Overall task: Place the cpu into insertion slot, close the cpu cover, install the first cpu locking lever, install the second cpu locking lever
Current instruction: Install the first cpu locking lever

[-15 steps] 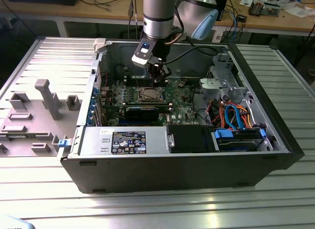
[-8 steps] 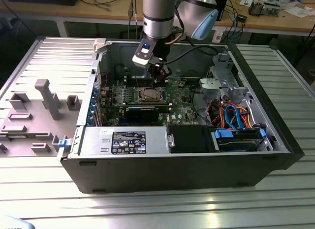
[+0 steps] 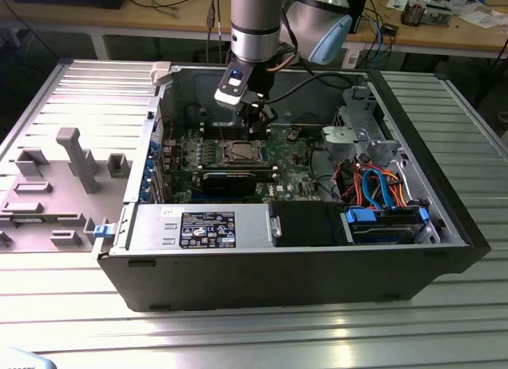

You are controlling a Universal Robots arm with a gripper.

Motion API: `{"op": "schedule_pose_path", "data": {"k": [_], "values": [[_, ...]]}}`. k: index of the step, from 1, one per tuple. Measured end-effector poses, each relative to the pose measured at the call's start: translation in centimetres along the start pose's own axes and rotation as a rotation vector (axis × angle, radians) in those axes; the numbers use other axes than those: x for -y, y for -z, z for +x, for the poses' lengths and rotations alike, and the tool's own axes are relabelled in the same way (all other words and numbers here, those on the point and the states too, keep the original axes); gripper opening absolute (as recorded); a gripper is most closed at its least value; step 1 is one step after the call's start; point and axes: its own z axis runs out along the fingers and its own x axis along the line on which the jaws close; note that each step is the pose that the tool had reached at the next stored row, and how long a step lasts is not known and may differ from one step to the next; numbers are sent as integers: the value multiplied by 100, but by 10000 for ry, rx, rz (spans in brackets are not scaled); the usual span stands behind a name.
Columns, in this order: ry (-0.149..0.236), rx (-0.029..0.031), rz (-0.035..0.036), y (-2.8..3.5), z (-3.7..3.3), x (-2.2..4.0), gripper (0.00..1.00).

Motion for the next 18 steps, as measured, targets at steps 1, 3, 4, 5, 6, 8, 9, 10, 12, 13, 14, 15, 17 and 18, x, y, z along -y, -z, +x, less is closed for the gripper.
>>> {"op": "schedule_pose_path", "data": {"k": [1, 3, 4, 5, 6, 8, 9, 10, 12, 13, 14, 15, 17, 18], "values": [[11, 0, -1, 0, 0, 0, 11], [38, -1, -3, 0, 0, 0, 11], [56, -2, -4, 0, 0, 0, 11], [75, -2, -5, 0, 0, 0, 11], [90, -2, -6, 0, 0, 0, 11], [108, -2, -7, 0, 0, 0, 11], [115, -2, -7, 0, 0, 0, 11], [120, -2, -7, 0, 0, 0, 11], [135, -2, -8, 0, 0, 0, 11], [140, -2, -9, 0, 0, 0, 11], [143, -2, -8, 0, 0, 0, 11], [147, -2, -9, 0, 0, 0, 11], [191, -1, -12, 0, 0, 0, 11], [219, -2, -13, 0, 0, 0, 11]]}}
